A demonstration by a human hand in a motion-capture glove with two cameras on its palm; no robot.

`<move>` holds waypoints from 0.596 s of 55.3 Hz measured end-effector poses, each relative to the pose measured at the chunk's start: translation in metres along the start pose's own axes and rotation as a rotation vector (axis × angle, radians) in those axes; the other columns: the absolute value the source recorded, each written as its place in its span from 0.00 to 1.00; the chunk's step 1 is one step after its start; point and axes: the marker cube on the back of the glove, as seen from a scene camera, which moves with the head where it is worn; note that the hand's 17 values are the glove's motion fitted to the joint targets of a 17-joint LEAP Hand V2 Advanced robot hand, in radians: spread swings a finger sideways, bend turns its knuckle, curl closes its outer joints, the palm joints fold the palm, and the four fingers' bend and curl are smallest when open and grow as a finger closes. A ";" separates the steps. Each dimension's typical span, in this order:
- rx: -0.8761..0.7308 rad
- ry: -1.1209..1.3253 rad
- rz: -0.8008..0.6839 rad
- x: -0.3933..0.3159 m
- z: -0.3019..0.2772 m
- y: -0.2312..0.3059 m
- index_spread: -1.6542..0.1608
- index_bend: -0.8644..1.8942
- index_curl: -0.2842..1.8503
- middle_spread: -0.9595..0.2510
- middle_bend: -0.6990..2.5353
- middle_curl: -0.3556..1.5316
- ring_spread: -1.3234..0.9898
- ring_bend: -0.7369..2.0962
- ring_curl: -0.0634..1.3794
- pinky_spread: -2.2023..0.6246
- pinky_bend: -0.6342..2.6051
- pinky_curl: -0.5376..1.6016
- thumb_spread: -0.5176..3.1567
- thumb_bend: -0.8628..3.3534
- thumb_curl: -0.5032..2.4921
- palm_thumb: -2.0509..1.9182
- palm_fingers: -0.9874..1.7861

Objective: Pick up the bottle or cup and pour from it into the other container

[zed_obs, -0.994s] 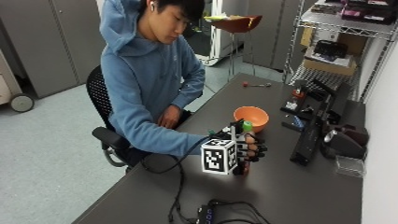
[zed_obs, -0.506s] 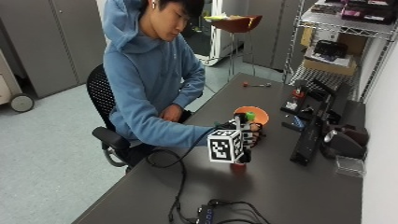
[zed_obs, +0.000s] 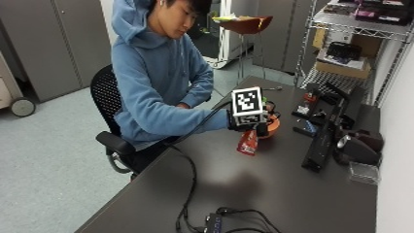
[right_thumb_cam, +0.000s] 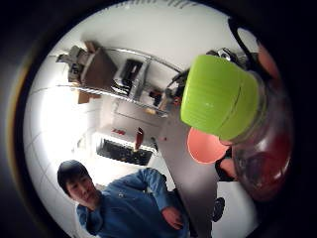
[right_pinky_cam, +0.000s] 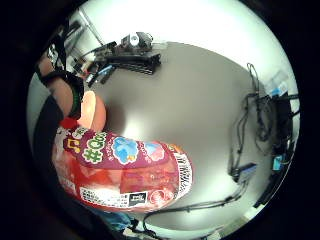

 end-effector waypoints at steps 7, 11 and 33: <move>-0.125 0.157 0.012 -0.019 0.002 -0.008 0.84 0.36 0.30 0.73 0.32 0.47 0.50 0.45 0.37 0.74 0.30 0.43 0.17 0.20 0.40 0.80 0.76; -0.178 0.244 0.006 -0.029 0.006 -0.014 0.84 0.36 0.31 0.73 0.32 0.47 0.50 0.45 0.38 0.74 0.30 0.43 0.17 0.20 0.40 0.80 0.76; -0.477 0.738 -0.054 -0.082 0.041 -0.039 0.84 0.36 0.31 0.73 0.32 0.48 0.50 0.45 0.39 0.74 0.30 0.43 0.16 0.20 0.41 0.79 0.76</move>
